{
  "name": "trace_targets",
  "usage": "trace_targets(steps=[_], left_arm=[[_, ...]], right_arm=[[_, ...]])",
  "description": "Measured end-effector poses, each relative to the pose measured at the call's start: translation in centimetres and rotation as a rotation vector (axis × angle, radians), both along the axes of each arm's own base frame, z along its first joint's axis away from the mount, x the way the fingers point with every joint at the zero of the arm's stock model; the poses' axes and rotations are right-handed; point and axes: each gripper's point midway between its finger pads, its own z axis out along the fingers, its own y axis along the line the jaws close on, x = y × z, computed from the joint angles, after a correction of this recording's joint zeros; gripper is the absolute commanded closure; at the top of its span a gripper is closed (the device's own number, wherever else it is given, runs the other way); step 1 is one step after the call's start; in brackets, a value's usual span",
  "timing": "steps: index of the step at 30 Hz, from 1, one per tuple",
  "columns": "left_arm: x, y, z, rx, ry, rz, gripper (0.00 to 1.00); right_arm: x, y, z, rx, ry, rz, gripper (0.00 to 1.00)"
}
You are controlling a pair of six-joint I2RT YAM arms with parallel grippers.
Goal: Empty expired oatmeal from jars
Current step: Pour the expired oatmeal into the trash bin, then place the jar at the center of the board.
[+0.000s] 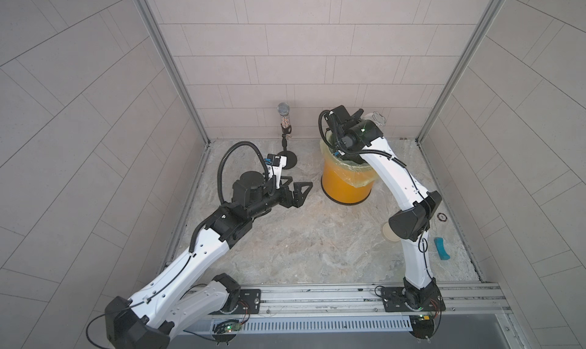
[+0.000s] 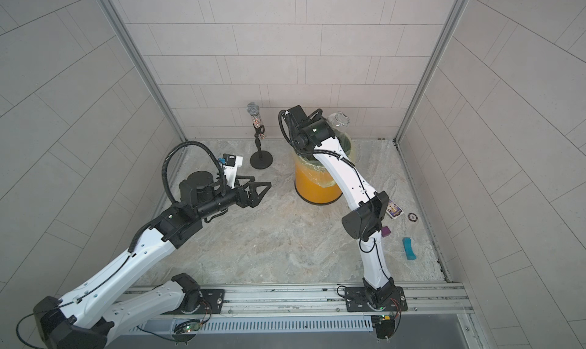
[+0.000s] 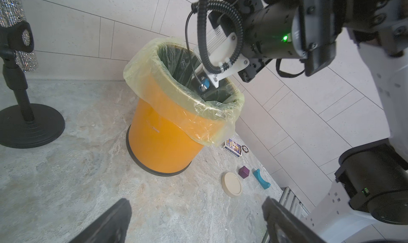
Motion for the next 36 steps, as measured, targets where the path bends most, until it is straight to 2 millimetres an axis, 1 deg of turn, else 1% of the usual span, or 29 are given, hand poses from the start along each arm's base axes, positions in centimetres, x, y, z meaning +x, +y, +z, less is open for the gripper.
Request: trace_targets(steps=[4,9,12,15,17,19,22,26,30,34,36], left_arm=[[0.0,0.2,-0.6,0.023,0.013,0.007,0.00],[0.2,0.3,-1.0,0.047,0.029,0.013,0.00],[0.4,0.3,-1.0,0.068,0.032,0.018,0.00],[0.7,0.5,-1.0,0.084,0.030,0.031,0.00],[0.9,0.6,-1.1,0.096,0.031,0.042,0.00],[1.1,0.6,-1.3,0.106,0.038,0.049,0.00],[1.4,0.6,-1.5,0.117,0.049,0.057,0.00],[1.8,0.5,-1.0,0.120,0.050,0.065,0.00],[2.0,0.3,0.1,0.107,0.035,0.060,0.00],[1.6,-0.4,1.4,0.087,0.033,0.017,0.00],[1.3,-0.9,2.0,0.079,0.039,-0.019,0.00]], right_arm=[[0.1,-0.2,0.2,0.120,-0.048,-0.016,1.00],[-0.8,-0.4,0.2,0.369,-0.106,-0.053,1.00],[-1.8,-0.6,1.1,0.554,-0.155,-0.079,1.00],[-3.3,-0.9,2.7,0.745,-0.203,-0.106,1.00],[-4.8,-1.1,4.0,0.879,-0.230,-0.124,1.00],[-6.5,-1.0,4.9,0.986,-0.239,-0.133,1.00],[-9.6,-0.4,5.5,1.148,-0.211,-0.137,1.00],[-13.4,1.0,6.0,1.376,-0.127,-0.135,1.00],[-17.3,2.2,5.1,1.538,-0.018,-0.130,1.00],[-21.7,3.3,2.8,1.672,0.116,-0.126,1.00],[-23.3,3.8,1.7,1.728,0.171,-0.130,1.00]])
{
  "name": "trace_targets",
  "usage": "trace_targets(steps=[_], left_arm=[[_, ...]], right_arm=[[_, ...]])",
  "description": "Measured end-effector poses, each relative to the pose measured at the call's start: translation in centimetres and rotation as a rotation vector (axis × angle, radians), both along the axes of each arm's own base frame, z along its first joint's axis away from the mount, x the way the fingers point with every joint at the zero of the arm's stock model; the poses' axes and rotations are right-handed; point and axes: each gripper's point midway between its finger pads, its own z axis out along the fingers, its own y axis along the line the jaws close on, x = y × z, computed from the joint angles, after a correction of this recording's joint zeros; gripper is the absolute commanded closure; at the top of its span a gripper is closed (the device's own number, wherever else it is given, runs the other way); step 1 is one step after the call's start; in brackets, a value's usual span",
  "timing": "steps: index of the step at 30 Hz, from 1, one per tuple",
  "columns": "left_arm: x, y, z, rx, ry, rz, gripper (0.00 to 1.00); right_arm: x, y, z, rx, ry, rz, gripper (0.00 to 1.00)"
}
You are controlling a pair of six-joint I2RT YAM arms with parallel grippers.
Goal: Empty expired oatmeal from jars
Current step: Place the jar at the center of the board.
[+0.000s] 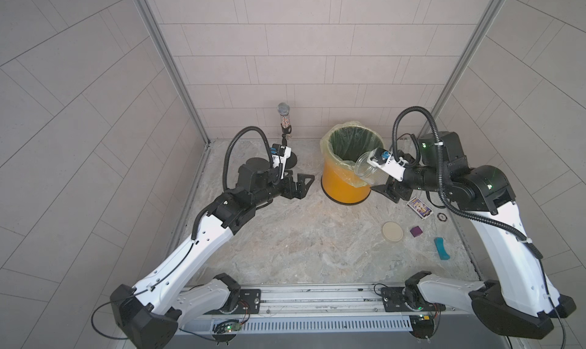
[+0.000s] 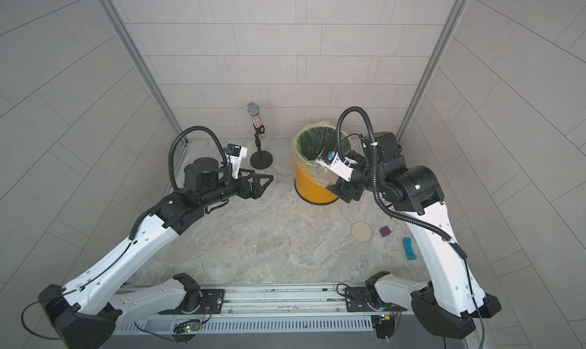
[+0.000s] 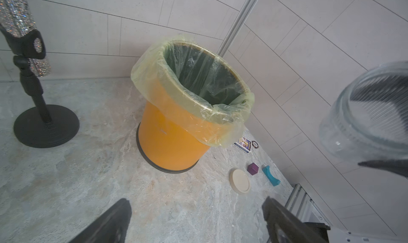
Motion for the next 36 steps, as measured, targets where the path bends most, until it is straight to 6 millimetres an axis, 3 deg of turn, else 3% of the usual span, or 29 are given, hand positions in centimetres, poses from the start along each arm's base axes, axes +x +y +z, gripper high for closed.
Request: trace_targets(steps=[7,11,14,24,31,36], left_arm=[[-1.3,-2.1,0.4,-0.025,0.081,-0.155,0.00],[-1.4,-3.5,-1.3,-0.019,0.170,-0.233,0.00],[-1.7,-4.2,-3.4,-0.002,0.252,-0.274,0.00],[-2.1,-5.8,-6.1,-0.012,0.378,-0.368,0.04],[-1.8,-6.2,-8.2,0.003,0.435,-0.374,0.07],[-1.6,-6.4,-9.4,0.004,0.461,-0.373,0.16]], right_arm=[[-1.8,2.0,-5.9,0.128,0.088,0.075,1.00],[-1.6,2.9,-10.2,0.155,0.131,0.091,1.00],[-0.8,3.6,-12.3,0.167,0.135,0.090,1.00],[1.5,6.1,-16.2,0.159,0.093,0.125,1.00],[2.3,7.6,-16.7,0.180,0.061,0.156,1.00],[2.1,8.6,-16.6,0.188,0.039,0.185,1.00]])
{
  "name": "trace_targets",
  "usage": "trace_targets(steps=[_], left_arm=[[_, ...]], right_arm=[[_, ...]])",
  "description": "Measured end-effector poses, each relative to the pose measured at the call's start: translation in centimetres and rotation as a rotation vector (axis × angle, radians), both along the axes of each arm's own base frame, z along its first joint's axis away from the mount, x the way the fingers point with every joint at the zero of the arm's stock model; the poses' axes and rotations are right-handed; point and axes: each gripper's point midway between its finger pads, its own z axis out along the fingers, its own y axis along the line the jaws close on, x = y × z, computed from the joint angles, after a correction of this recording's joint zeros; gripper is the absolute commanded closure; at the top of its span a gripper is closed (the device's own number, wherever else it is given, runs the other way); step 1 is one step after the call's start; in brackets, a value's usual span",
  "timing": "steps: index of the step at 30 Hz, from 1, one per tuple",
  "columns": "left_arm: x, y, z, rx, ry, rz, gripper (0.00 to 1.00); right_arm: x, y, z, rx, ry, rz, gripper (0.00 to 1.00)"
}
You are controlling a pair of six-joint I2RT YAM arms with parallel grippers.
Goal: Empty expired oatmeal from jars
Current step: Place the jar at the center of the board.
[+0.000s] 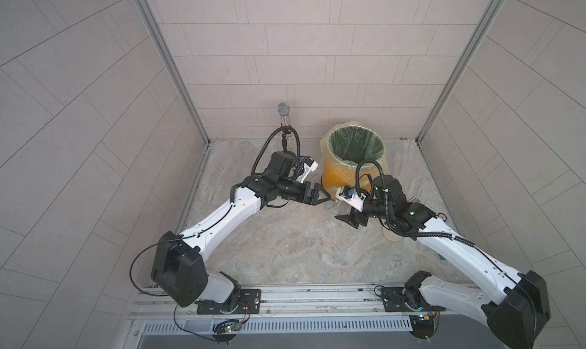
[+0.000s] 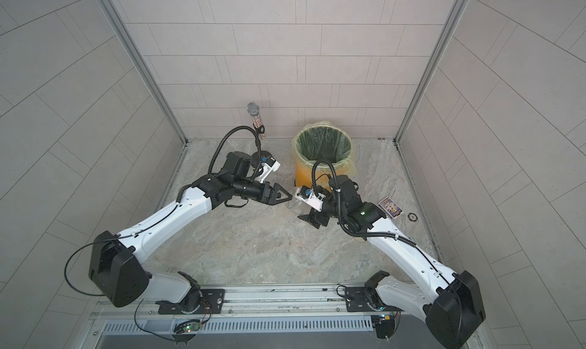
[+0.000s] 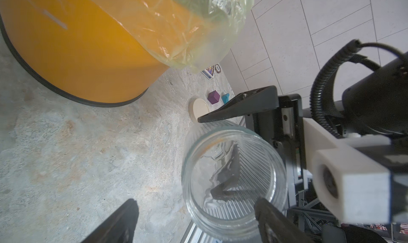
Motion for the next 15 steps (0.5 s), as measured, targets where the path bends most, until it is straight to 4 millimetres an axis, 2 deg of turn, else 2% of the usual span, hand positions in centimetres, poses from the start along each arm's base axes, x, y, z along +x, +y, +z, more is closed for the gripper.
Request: trace_targets(steps=[4,9,13,15], left_arm=[[0.4,-0.4,-1.3,0.010,0.028,-0.005,0.23],[0.6,-0.9,-2.6,0.018,0.066,-0.017,0.44],[0.5,-1.2,-3.0,0.016,0.082,-0.032,0.71],[0.6,-1.0,-3.5,0.033,0.068,-0.037,0.75]], right_arm=[[-0.1,0.7,0.0,0.003,-0.008,0.017,1.00],[-0.3,1.7,-0.9,-0.014,0.003,0.040,1.00],[-0.3,2.4,-1.7,-0.032,0.019,0.053,1.00],[-0.2,2.5,-1.8,-0.034,0.030,0.050,1.00]])
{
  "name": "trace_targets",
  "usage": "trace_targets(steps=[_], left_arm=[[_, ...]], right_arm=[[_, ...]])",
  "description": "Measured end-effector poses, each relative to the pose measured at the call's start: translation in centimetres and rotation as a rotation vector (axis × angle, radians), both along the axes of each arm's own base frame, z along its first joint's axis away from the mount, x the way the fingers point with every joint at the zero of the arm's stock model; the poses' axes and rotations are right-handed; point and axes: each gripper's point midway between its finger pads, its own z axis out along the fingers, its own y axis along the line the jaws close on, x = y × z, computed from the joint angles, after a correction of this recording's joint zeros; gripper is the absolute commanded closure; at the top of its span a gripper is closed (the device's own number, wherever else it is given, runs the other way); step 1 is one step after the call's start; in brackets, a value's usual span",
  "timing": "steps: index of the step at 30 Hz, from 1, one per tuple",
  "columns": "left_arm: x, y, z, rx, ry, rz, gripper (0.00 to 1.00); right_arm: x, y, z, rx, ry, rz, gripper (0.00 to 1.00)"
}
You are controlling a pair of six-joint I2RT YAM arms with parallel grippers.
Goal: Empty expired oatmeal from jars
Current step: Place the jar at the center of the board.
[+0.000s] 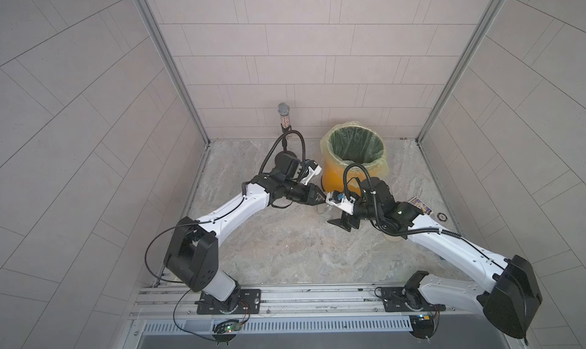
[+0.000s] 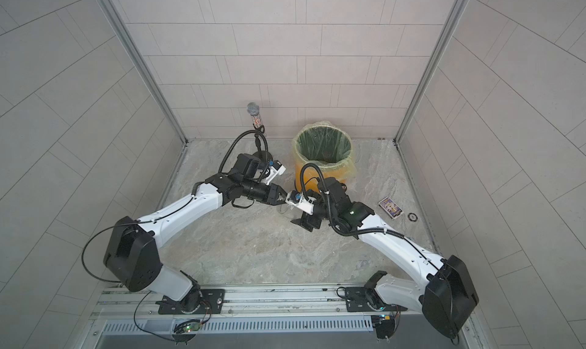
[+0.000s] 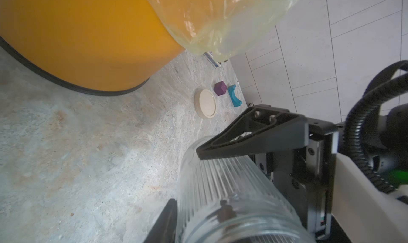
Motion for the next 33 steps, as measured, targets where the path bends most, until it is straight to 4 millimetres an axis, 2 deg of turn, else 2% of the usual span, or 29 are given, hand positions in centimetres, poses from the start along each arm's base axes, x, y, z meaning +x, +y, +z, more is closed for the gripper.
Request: trace_targets(steps=[8,13,23,25,28,33], left_arm=[[-0.2,0.3,-1.8,0.064,0.005,-0.035,0.78],[-0.5,0.4,-3.1,0.121,-0.012,-0.071,1.00],[-0.4,0.7,-4.1,0.203,-0.025,-0.071,1.00],[-0.4,0.7,-4.2,0.230,-0.032,-0.069,1.00],[-0.2,1.0,-4.0,0.271,-0.049,-0.057,1.00],[0.5,1.8,-4.1,0.328,-0.070,-0.020,1.00]], right_arm=[[0.0,0.1,-1.2,-0.033,0.033,-0.005,1.00],[-0.2,0.0,-1.8,-0.048,0.062,-0.009,1.00],[0.1,0.3,-2.6,-0.070,0.085,-0.002,1.00],[0.1,0.3,-2.8,-0.077,0.084,0.003,0.76],[0.3,0.5,-2.9,-0.086,0.077,0.013,0.58],[1.3,1.3,-3.4,-0.110,0.083,0.030,0.46]])
